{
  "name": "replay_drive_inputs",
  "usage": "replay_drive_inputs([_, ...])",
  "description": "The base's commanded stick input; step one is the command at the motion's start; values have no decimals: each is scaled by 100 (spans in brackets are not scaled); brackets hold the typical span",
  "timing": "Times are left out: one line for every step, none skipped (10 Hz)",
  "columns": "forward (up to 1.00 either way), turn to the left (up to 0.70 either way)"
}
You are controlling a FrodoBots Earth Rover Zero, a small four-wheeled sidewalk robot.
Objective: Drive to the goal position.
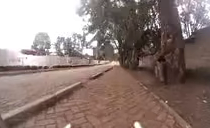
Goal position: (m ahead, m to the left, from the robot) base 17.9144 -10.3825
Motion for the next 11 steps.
replay_drive_inputs([50, -19])
replay_drive_inputs([50, -44])
replay_drive_inputs([50, 16])
replay_drive_inputs([50, 15])
replay_drive_inputs([50, 18])
replay_drive_inputs([50, -12])
replay_drive_inputs([50, -41])
replay_drive_inputs([50, -47])
replay_drive_inputs([50, -49])
replay_drive_inputs([50, 5])
replay_drive_inputs([50, 2])
